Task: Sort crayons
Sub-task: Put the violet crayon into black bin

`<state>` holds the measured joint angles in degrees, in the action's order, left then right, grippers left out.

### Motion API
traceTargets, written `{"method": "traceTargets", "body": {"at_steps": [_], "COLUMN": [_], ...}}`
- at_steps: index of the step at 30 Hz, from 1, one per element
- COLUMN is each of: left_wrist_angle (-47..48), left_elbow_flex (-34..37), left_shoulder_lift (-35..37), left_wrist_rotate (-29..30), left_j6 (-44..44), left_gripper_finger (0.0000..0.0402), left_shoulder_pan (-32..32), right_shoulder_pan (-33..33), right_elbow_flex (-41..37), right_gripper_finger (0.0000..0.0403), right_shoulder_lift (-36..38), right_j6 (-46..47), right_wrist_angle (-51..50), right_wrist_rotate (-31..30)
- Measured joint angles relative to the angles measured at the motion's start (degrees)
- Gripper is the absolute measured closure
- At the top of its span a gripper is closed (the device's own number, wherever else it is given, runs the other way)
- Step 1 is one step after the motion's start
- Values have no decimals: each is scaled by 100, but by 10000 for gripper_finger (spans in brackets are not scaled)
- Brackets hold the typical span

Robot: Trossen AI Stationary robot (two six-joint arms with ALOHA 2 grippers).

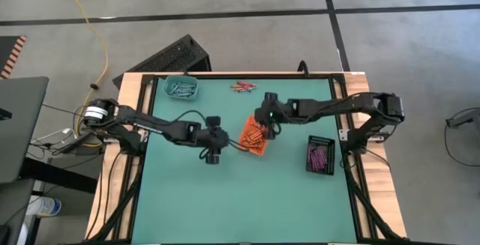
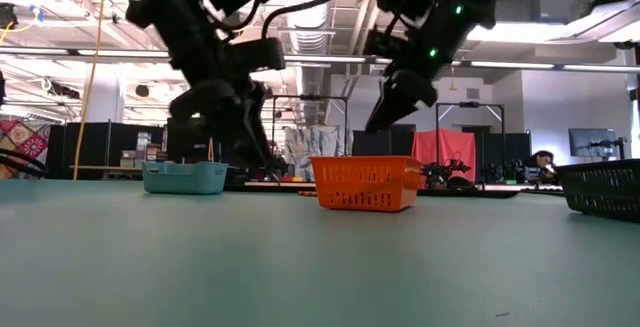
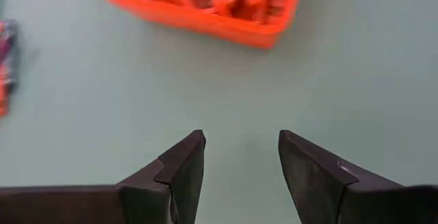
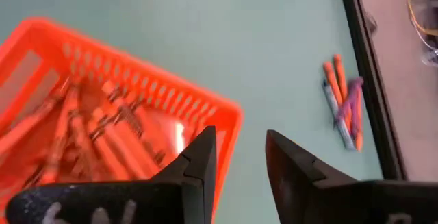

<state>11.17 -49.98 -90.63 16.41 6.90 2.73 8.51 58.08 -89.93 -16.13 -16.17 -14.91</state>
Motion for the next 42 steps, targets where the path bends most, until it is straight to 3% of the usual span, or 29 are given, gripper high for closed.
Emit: {"method": "traceTargets", "body": {"at_steps": [13,17,31,36,42], "left_wrist_angle": [-3009,-3227,-3096,-2958,-2793], "left_elbow_flex": [1069,1172,1165,1165,1165], "left_shoulder_lift": [-9,-13,-13,-13,-13], "left_wrist_rotate": [-218,-199,103,100,96], "left_j6": [318,380,196,135,40], "left_gripper_finger": [226,226,226,226,226], "left_shoulder_pan": [651,698,709,709,723], "right_shoulder_pan": [1859,2128,2859,2855,2861], "right_elbow_flex": [-127,499,3621,4240,4422], "right_gripper_finger": [284,284,284,284,284], "right_shoulder_lift": [-258,-905,-3156,-3787,-3954], "right_j6": [-90,-42,169,136,215], "right_wrist_angle": [2296,2058,-643,-1297,-1360], "right_wrist_rotate": [1760,2118,2091,2112,2108]}}
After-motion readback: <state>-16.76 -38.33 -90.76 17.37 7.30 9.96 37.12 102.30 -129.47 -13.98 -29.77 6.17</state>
